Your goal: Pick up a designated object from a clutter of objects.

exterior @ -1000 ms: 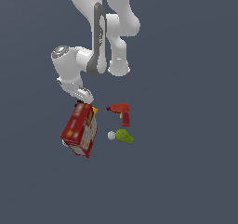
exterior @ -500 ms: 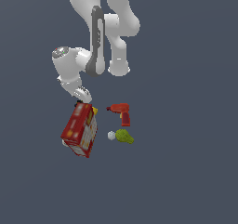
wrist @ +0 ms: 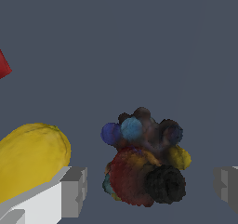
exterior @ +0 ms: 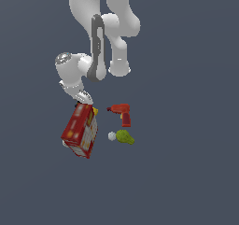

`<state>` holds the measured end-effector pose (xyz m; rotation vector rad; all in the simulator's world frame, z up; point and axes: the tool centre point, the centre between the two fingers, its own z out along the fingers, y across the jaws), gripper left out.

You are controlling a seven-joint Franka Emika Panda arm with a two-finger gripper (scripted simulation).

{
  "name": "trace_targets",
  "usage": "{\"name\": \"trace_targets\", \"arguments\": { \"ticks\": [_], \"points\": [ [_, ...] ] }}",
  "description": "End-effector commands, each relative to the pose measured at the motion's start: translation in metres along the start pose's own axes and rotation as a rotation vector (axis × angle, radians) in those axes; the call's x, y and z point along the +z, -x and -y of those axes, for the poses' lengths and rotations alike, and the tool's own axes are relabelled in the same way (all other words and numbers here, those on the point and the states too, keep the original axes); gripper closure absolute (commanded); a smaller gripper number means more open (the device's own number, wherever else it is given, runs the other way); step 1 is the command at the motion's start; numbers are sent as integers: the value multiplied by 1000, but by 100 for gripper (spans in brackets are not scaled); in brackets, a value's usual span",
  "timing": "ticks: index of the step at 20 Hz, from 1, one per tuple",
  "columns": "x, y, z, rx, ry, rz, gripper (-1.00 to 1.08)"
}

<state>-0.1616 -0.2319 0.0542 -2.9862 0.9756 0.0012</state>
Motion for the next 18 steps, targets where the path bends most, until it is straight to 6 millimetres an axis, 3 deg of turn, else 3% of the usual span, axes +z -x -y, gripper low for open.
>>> {"name": "trace_targets", "arguments": {
  "ticks": [1,9,10,18],
  "points": [
    [11,0,0,1,0,0,-92],
    [25,0,-1,2,0,0,-92],
    [25,0,-1,2,0,0,108],
    [25,0,-1,2,0,0,108]
  ]
}}
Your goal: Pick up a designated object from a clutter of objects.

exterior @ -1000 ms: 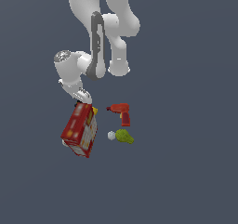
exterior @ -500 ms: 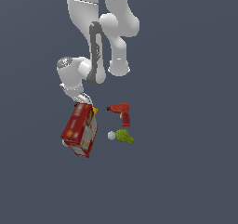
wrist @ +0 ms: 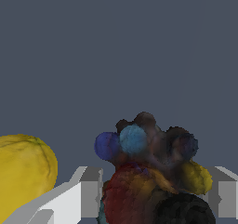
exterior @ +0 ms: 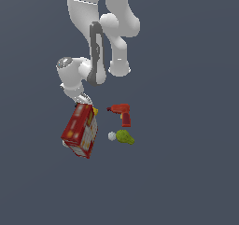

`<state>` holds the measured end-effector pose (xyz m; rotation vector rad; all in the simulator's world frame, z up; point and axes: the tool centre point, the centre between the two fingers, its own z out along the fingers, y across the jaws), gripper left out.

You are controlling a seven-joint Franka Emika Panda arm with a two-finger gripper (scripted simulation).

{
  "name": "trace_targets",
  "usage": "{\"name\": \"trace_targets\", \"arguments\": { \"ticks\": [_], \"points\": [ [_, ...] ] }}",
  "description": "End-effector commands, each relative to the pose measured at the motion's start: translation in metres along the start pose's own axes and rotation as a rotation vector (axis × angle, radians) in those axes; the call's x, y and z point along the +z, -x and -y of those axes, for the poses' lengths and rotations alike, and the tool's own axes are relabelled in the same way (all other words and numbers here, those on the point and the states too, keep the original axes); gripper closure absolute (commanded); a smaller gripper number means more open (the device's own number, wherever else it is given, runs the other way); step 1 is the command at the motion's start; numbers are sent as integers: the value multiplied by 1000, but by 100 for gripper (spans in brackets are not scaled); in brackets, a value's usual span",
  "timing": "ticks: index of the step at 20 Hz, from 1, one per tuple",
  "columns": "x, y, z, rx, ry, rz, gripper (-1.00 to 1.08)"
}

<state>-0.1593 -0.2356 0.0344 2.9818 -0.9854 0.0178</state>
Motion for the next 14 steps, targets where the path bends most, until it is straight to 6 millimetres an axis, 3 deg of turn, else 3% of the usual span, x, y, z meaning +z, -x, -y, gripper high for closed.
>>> {"name": "trace_targets", "arguments": {
  "ticks": [1,7,14],
  "points": [
    [5,4,1,-5,2,12,108],
    [-5,0,4,0,0,0,108],
    [-29,1,22,0,0,1,108]
  ]
}}
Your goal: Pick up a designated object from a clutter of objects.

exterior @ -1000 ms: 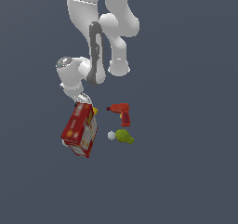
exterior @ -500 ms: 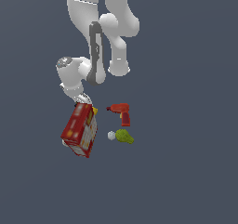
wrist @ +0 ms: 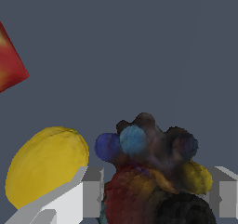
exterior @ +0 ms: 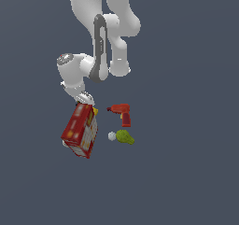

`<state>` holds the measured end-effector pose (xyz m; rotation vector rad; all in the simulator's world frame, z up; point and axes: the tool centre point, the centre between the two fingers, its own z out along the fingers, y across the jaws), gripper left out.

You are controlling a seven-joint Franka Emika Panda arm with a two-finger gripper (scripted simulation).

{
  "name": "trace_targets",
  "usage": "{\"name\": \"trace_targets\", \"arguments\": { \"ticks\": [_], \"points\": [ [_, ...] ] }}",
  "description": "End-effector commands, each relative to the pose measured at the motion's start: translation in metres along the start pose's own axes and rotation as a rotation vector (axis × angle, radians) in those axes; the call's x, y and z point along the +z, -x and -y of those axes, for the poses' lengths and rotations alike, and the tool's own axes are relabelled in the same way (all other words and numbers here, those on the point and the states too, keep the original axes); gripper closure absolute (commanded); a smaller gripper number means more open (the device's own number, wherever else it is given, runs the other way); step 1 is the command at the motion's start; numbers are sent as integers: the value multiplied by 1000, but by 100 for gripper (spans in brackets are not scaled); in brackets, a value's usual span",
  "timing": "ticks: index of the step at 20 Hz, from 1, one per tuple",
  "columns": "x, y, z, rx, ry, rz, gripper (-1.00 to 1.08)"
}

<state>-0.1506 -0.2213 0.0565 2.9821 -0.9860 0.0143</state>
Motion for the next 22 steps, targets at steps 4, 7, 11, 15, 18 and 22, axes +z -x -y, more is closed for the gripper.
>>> {"name": "trace_targets", "arguments": {
  "ticks": [4,7,11,15,18,22],
  "points": [
    [-28,0,20,0,0,-1,108],
    [-47,1,35,0,2,0,108],
    [-78,2,56,0,4,0,108],
    [-110,2,80,1,7,0,108],
    [-137,3,99,1,7,0,108],
    [-172,3,124,0,8,0,108]
  ]
}}
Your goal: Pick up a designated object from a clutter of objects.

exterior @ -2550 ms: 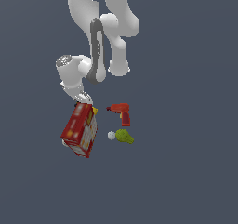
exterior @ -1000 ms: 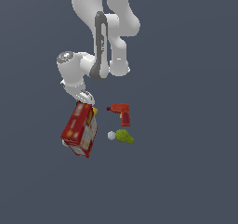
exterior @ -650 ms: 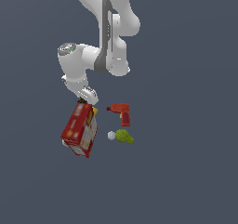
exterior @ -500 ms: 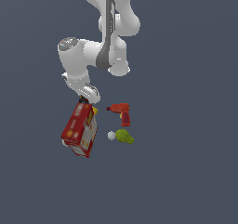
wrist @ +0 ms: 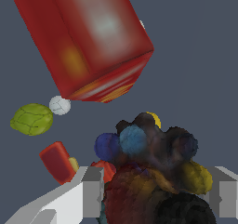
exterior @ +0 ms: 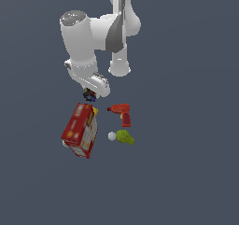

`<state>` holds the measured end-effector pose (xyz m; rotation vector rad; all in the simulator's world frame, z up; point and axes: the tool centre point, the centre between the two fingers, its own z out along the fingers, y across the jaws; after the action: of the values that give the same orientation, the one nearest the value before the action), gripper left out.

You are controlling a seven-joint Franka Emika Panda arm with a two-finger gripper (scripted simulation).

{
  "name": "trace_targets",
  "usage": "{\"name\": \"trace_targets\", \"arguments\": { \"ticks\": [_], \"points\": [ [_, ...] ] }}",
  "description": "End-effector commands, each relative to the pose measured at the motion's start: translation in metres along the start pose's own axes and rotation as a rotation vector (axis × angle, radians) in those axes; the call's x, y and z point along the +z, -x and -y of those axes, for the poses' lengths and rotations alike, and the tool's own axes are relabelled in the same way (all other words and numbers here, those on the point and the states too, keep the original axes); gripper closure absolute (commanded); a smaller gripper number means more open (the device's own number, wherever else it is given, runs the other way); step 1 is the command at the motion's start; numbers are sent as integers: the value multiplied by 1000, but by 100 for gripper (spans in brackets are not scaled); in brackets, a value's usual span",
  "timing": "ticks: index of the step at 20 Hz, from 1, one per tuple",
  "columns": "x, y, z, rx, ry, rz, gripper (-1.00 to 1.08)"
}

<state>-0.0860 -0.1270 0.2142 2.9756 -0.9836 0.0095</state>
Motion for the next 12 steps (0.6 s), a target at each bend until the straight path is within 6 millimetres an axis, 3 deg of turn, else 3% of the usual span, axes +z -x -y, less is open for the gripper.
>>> {"name": "trace_targets", "arguments": {
  "ticks": [1,12],
  "points": [
    [-23,1,16,0,1,0,108],
    [-123,2,91,-3,-2,3,108]
  ]
}}
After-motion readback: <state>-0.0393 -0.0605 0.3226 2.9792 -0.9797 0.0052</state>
